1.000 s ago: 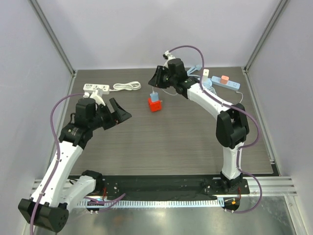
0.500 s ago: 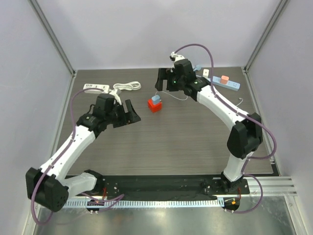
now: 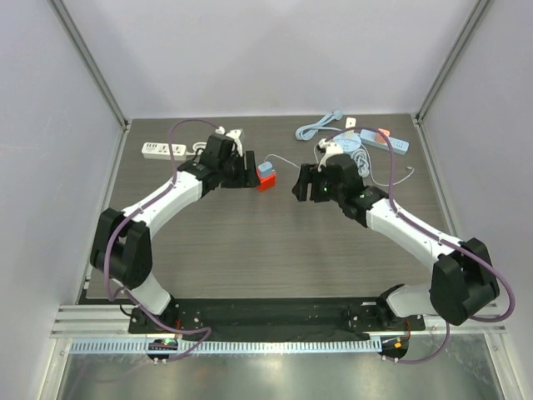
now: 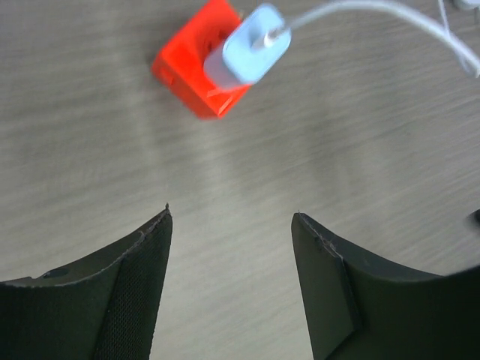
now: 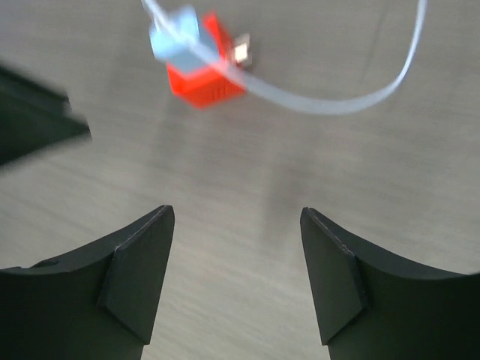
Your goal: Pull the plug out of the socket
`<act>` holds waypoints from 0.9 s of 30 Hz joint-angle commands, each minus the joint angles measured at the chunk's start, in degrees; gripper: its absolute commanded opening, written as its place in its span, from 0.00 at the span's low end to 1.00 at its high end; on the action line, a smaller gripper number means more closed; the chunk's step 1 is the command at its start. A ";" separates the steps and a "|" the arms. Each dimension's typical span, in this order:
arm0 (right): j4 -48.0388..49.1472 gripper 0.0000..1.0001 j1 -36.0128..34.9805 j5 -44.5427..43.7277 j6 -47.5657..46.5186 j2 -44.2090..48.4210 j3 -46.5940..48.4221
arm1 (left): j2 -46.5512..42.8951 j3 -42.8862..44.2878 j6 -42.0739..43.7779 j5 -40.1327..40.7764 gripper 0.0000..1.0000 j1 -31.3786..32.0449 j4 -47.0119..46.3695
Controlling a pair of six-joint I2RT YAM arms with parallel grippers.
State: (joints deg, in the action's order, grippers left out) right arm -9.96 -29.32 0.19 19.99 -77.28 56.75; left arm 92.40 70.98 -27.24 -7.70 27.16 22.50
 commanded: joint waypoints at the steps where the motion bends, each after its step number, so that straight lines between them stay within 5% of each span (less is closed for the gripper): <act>1: 12.93 0.72 -1.79 5.96 0.67 1.96 -6.03 | 0.85 1.19 5.00 0.40 0.65 0.53 -10.00; 7: 15.04 0.61 -2.32 10.71 1.36 0.37 -7.27 | 3.39 -7.34 11.58 3.92 0.67 2.37 -29.94; 11: 16.11 0.59 -2.58 10.98 1.02 0.20 -8.15 | 6.47 -7.35 13.62 4.54 0.67 2.90 -35.22; 27: 16.64 0.49 -2.58 11.33 1.02 -1.56 -10.96 | 18.60 5.74 18.54 5.87 0.64 3.96 -30.24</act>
State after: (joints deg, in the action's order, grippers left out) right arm 3.42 -31.55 11.14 21.06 -78.28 46.13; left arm 109.78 74.26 -10.50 -1.54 30.76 -6.00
